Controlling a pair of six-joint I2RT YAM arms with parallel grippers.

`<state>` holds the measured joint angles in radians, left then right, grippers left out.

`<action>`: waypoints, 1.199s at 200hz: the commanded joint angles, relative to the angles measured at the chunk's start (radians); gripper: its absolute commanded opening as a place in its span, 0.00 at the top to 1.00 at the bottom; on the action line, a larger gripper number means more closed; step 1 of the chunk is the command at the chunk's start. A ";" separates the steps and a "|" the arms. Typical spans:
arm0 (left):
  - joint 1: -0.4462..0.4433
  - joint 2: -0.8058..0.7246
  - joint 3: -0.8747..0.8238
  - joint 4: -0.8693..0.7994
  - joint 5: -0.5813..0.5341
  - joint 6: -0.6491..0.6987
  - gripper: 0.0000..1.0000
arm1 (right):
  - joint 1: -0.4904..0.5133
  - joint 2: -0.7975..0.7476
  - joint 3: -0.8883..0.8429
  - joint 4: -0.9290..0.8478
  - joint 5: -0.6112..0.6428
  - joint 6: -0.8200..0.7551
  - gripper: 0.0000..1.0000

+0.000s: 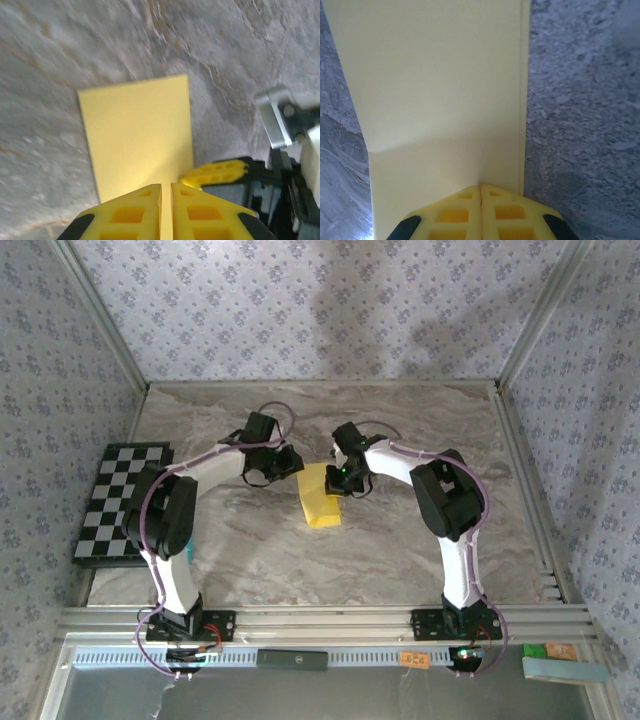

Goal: Fold a paper plane with a square sheet of paper (pick it up from the middle)

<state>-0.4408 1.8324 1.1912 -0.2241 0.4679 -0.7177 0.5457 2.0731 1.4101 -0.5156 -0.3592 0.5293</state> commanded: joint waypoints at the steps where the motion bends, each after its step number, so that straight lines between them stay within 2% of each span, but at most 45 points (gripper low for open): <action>1: -0.030 -0.007 -0.043 0.071 0.086 -0.096 0.87 | -0.015 0.063 -0.060 -0.072 0.170 0.092 0.94; 46: -0.076 0.054 -0.015 -0.016 0.103 -0.062 0.88 | -0.016 0.076 -0.067 -0.081 0.175 0.109 0.94; 93: -0.079 0.115 0.011 -0.109 0.068 0.010 0.90 | -0.018 0.081 -0.083 -0.080 0.181 0.109 0.94; 131: -0.067 0.137 -0.027 -0.113 0.075 0.061 0.91 | -0.021 0.092 -0.083 -0.081 0.189 0.108 0.94; 194: 0.053 0.030 -0.182 -0.118 0.113 0.119 0.92 | -0.029 0.098 -0.095 -0.081 0.201 0.108 0.95; 213: 0.052 -0.024 -0.173 -0.111 0.141 0.109 0.92 | -0.029 0.097 -0.094 -0.081 0.203 0.107 0.95; 240: 0.020 -0.068 -0.156 -0.018 0.172 0.034 0.91 | -0.029 0.097 -0.093 -0.081 0.203 0.108 0.95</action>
<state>-0.3870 1.8294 1.0183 -0.2882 0.6117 -0.6434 0.5430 2.0670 1.3918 -0.4915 -0.3550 0.6224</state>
